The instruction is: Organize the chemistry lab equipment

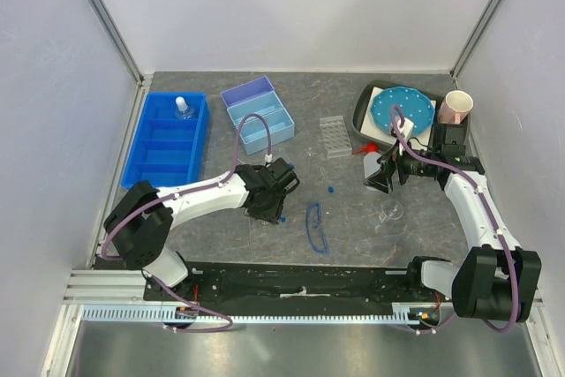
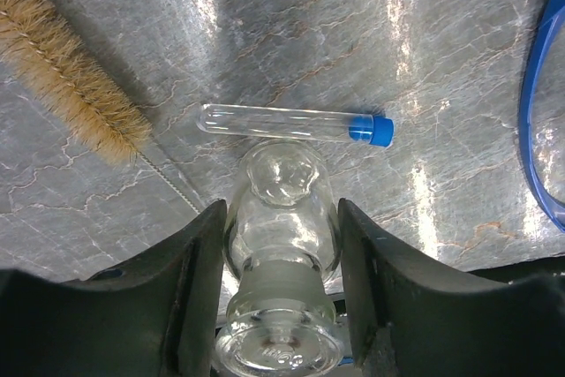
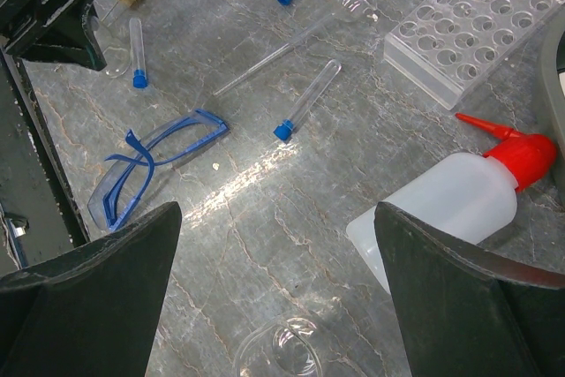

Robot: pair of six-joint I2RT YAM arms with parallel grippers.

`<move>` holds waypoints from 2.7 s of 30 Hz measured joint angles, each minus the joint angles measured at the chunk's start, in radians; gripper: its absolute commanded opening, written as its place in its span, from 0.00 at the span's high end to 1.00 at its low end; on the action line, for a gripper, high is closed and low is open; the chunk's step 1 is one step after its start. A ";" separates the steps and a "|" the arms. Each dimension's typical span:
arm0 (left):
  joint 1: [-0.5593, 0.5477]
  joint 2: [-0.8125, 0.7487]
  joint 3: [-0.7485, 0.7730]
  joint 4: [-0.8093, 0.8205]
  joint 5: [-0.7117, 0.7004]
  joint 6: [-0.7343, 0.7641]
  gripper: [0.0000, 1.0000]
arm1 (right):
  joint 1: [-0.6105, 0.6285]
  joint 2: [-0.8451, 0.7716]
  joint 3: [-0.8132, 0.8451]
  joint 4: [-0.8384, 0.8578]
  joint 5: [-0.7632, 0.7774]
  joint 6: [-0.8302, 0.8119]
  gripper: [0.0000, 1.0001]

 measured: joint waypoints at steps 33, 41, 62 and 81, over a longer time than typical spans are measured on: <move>0.587 -0.260 0.220 -0.117 0.122 0.257 0.81 | 0.000 -0.028 0.000 -0.003 0.000 -0.002 0.02; 0.779 -0.196 0.365 -0.129 0.151 0.333 0.81 | 0.000 -0.042 0.000 -0.008 0.000 -0.002 0.02; 0.964 0.159 0.513 0.081 0.055 0.332 0.80 | 0.000 -0.050 0.000 -0.022 -0.004 -0.003 0.02; 0.990 0.490 0.681 0.083 0.039 0.332 0.46 | 0.000 -0.026 0.000 -0.046 -0.004 -0.011 0.02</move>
